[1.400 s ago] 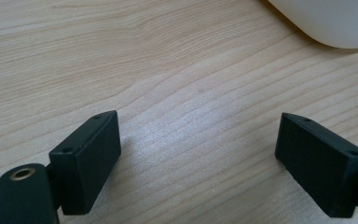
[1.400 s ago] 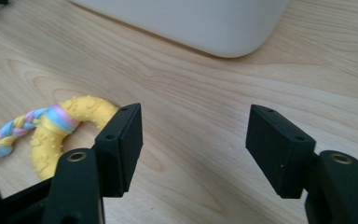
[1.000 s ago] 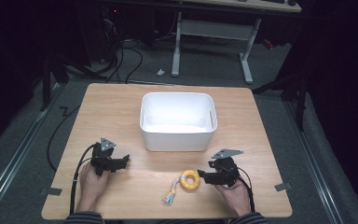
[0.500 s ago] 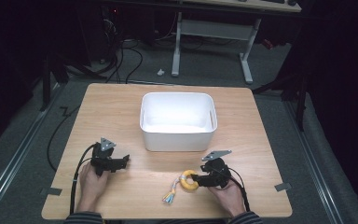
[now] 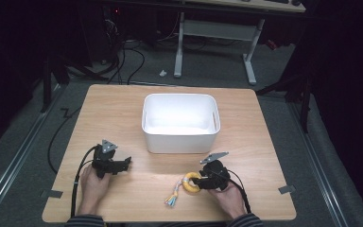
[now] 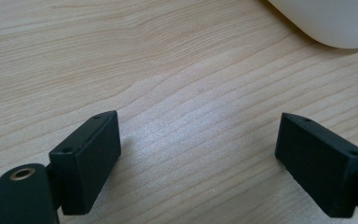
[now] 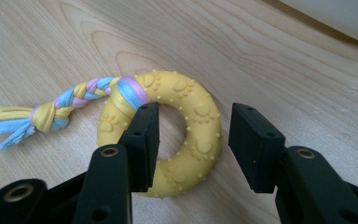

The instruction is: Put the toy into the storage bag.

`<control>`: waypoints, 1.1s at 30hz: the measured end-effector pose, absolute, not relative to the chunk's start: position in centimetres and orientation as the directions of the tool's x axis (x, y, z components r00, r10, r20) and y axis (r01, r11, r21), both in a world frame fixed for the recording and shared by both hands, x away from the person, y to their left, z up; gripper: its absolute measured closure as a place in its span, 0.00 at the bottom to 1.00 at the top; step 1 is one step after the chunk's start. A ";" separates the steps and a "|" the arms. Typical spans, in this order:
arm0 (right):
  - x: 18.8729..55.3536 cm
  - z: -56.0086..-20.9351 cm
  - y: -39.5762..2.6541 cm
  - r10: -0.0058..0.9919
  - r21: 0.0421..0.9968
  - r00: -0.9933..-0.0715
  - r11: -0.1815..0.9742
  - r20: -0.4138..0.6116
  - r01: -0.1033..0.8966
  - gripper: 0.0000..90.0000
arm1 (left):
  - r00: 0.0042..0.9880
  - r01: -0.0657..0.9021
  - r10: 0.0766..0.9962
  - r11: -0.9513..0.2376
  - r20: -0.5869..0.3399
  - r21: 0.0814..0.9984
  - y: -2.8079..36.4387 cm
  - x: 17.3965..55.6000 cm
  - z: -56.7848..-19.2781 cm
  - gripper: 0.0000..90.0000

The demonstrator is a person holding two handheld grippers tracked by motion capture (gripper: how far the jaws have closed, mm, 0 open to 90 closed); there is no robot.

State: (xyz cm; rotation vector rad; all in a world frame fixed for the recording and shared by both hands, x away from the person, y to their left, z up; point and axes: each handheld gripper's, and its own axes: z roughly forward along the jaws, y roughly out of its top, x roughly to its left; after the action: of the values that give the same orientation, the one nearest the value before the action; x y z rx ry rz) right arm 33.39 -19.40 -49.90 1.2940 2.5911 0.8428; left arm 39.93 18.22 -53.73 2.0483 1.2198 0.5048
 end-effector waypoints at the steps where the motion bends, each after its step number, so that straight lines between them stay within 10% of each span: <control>1: 33.4 -49.9 -19.4 0.767 0.531 -0.628 0.482 0.130 0.697 0.60 | 0.483 0.607 0.875 -0.320 -0.017 0.727 18.2 39.9 -53.7 0.16; 33: 33.1 -50.3 -18.9 0.775 0.534 -0.628 0.504 0.068 0.679 0.75 | 0.483 0.607 0.875 -0.320 -0.017 0.727 18.2 39.9 -53.7 0.16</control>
State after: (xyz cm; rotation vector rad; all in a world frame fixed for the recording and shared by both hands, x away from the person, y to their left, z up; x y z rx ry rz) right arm 33.15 -18.90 -50.28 1.2530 2.5638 0.7888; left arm 39.93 18.22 -53.73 2.0483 1.2196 0.5048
